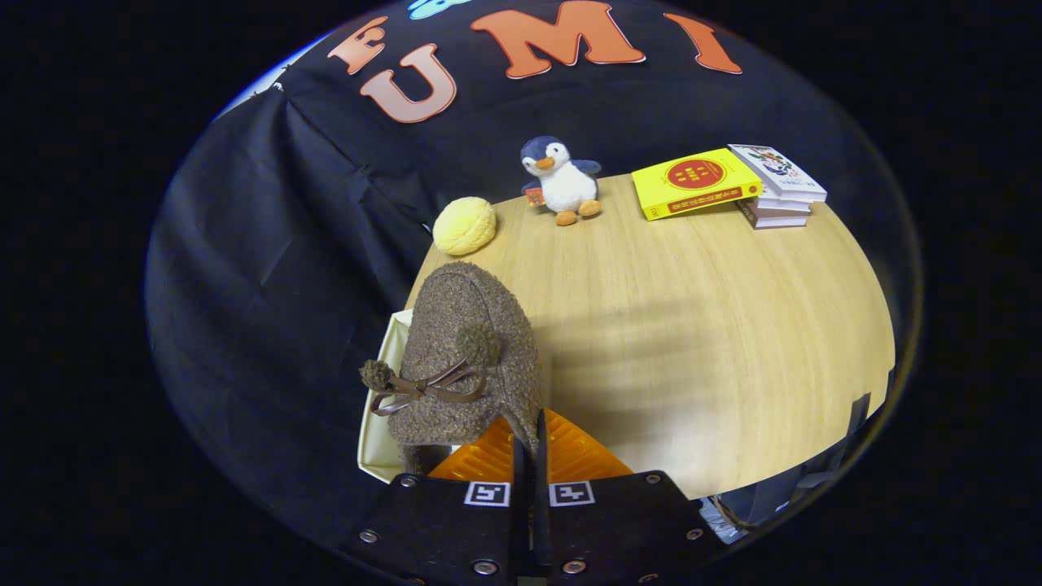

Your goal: Open the storage box then place both shoes into the box .Put the left shoe in first, then the right shoe, with the right side of both shoes facing outward in a uniform manner.

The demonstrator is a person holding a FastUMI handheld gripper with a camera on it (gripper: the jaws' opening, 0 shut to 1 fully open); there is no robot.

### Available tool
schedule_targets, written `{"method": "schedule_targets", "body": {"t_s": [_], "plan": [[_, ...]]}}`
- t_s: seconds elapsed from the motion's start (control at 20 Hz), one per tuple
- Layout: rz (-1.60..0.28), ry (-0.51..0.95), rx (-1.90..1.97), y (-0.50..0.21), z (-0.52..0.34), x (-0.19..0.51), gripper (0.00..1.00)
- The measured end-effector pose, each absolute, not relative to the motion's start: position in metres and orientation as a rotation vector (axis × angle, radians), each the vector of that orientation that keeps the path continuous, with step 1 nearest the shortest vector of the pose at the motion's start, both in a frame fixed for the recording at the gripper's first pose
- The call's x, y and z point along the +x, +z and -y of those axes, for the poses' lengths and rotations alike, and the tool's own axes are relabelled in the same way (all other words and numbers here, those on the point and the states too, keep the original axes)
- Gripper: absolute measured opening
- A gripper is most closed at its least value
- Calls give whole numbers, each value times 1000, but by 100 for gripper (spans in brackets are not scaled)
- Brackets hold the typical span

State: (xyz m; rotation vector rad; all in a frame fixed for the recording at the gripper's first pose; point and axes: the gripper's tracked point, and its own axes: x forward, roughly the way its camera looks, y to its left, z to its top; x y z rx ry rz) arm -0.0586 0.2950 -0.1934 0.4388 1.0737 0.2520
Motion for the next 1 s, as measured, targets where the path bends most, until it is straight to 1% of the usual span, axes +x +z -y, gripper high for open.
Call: {"method": "schedule_targets", "body": {"t_s": [0.3, 0.55, 0.7, 0.8, 0.85, 1.0], "plan": [[-1123, 228, 438, -199, -347, -58, 3], [-1168, 159, 413, -221, -358, -58, 3], [-1205, 121, 407, -232, -357, -61, 6], [-1209, 136, 429, -232, -362, -62, 12], [-1211, 153, 452, -229, -365, -63, 19], [-1173, 208, 489, -212, -366, -61, 25]]}}
